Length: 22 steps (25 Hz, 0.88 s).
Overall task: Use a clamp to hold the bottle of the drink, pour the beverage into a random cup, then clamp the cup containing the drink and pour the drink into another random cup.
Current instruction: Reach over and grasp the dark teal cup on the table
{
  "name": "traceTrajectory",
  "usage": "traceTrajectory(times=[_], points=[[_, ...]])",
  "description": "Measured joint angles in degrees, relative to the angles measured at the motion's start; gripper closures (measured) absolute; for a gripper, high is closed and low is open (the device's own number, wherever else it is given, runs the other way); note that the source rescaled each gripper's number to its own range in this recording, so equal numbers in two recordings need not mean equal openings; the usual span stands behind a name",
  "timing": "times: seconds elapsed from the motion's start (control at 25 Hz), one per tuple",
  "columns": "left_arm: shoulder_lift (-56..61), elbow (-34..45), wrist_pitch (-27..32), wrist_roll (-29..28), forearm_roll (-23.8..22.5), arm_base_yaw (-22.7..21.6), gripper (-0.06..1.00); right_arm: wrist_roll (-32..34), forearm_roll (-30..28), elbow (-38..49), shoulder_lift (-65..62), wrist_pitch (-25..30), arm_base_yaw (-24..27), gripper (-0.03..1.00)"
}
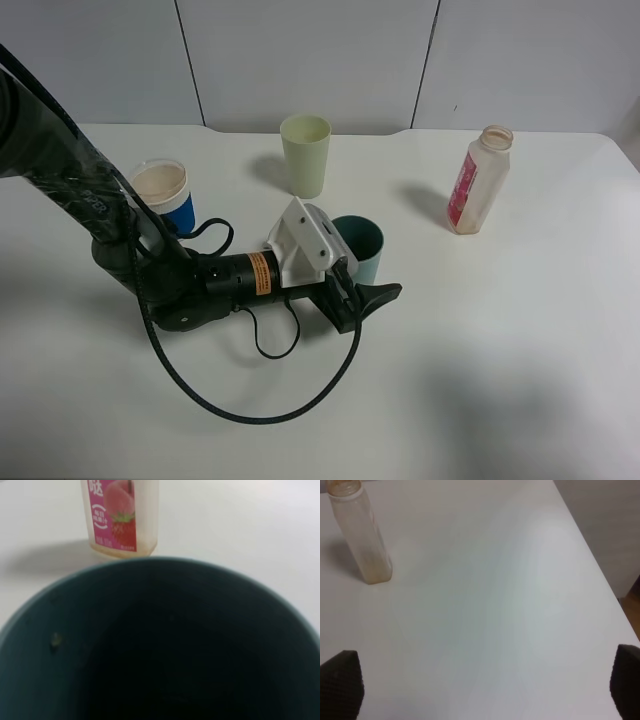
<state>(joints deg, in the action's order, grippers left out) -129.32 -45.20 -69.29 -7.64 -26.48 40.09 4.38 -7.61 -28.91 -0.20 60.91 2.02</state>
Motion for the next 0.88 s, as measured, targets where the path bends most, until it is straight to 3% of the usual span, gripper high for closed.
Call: traceTrajectory(times=[0.4, 0.52, 0.64, 0.72, 0.76, 0.8, 0.88], points=[[0.00, 0.00, 0.00, 0.00, 0.05, 0.00, 0.11, 0.00, 0.00, 0.00, 0.00, 0.00, 0.00, -0.01], [0.00, 0.00, 0.00, 0.00, 0.05, 0.00, 0.16, 0.00, 0.00, 0.00, 0.00, 0.00, 0.00, -0.01], [0.00, 0.00, 0.00, 0.48, 0.05, 0.00, 0.34, 0.00, 0.00, 0.00, 0.00, 0.00, 0.00, -0.01], [0.00, 0.00, 0.00, 0.88, 0.05, 0.00, 0.63, 0.00, 0.00, 0.00, 0.00, 0.00, 0.00, -0.01], [0.00, 0.00, 0.00, 1.02, 0.05, 0.00, 0.85, 0.00, 0.00, 0.00, 0.00, 0.00, 0.00, -0.01], [0.00, 0.00, 0.00, 1.17, 0.05, 0.00, 0.94, 0.00, 0.00, 0.00, 0.00, 0.00, 0.00, -0.01], [0.00, 0.00, 0.00, 1.28, -0.12, 0.00, 0.94, 0.00, 0.00, 0.00, 0.00, 0.00, 0.00, -0.01]])
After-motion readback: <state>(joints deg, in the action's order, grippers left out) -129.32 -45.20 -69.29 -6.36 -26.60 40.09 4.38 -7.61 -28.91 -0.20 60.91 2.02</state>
